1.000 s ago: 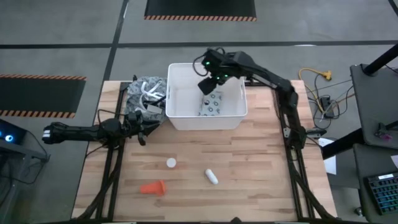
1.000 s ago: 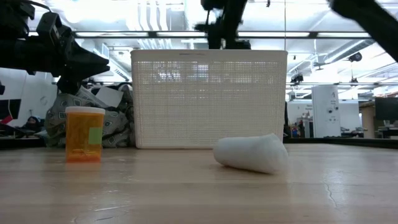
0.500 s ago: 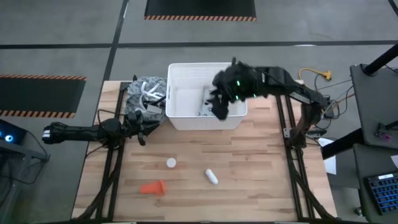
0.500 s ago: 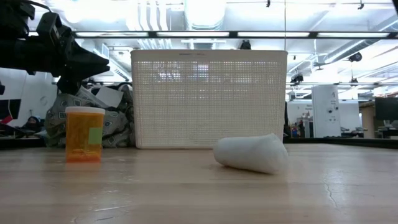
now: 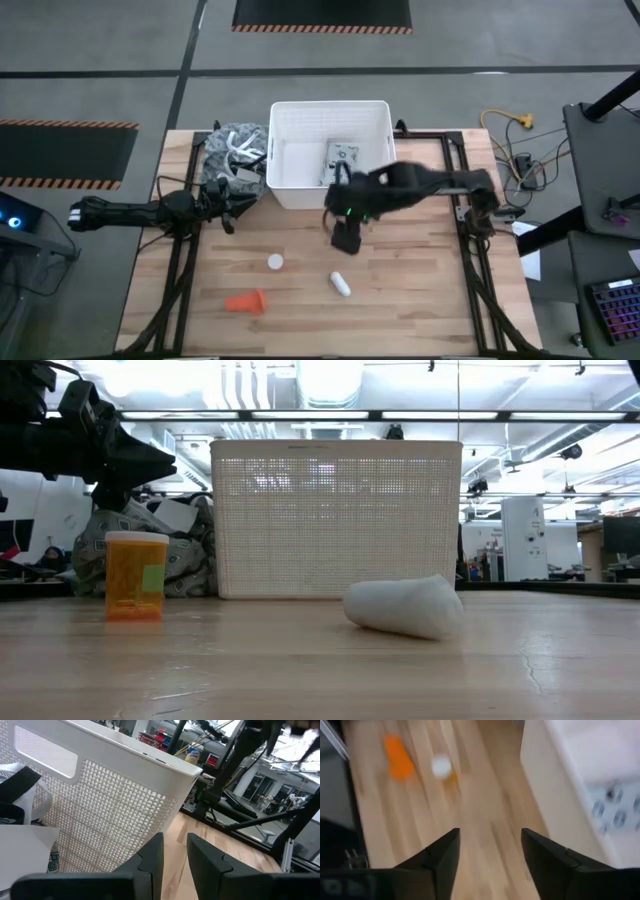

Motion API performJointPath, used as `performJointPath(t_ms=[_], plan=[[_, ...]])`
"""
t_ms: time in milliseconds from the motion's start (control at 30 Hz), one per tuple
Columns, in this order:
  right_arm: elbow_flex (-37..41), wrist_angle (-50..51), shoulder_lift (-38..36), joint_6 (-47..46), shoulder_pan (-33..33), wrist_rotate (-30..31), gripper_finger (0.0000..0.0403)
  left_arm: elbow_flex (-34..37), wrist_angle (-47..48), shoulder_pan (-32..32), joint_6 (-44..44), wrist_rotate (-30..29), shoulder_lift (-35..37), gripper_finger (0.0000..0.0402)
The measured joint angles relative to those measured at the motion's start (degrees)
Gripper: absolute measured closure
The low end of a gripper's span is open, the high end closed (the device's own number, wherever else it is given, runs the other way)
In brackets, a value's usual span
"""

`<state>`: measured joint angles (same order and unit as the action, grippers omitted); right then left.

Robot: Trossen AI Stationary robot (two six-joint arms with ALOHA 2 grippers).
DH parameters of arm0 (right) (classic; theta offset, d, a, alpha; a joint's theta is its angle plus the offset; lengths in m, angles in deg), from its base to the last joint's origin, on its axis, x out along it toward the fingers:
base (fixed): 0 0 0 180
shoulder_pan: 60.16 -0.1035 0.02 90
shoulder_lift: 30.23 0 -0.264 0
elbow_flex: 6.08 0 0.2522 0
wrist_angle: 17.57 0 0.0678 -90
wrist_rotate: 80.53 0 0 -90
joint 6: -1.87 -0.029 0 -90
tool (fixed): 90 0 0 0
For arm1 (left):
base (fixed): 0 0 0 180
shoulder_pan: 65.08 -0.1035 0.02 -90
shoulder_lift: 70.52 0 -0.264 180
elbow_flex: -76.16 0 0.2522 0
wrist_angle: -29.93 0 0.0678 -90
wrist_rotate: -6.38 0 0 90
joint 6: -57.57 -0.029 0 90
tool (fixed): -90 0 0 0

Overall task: Pick & place medical supplies in basket/bin
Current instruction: Put the white bandage into the white bin

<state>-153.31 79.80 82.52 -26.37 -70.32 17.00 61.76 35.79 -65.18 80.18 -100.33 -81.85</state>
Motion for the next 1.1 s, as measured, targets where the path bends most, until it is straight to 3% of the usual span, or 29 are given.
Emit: performJointPath(t_ms=[100,400,633,1100], plan=[[0.0,6.8,3.5,-5.0,-1.7,-0.1,0.0168,0.0,0.0,0.0,0.0,0.0,0.0,0.0333],[1.2,6.0,12.4,-8.1,-6.4,-0.7,0.0120,0.0,0.0,0.0,0.0,0.0,0.0,0.0333],[1.7,1.9,15.4,-10.1,-9.1,-0.7,0.0122,0.0,0.0,0.0,0.0,0.0,0.0,0.0333],[12.6,-12.2,15.3,-11.0,-9.6,0.1,0.0133,0.0,0.0,0.0,0.0,0.0,0.0,0.0333]])
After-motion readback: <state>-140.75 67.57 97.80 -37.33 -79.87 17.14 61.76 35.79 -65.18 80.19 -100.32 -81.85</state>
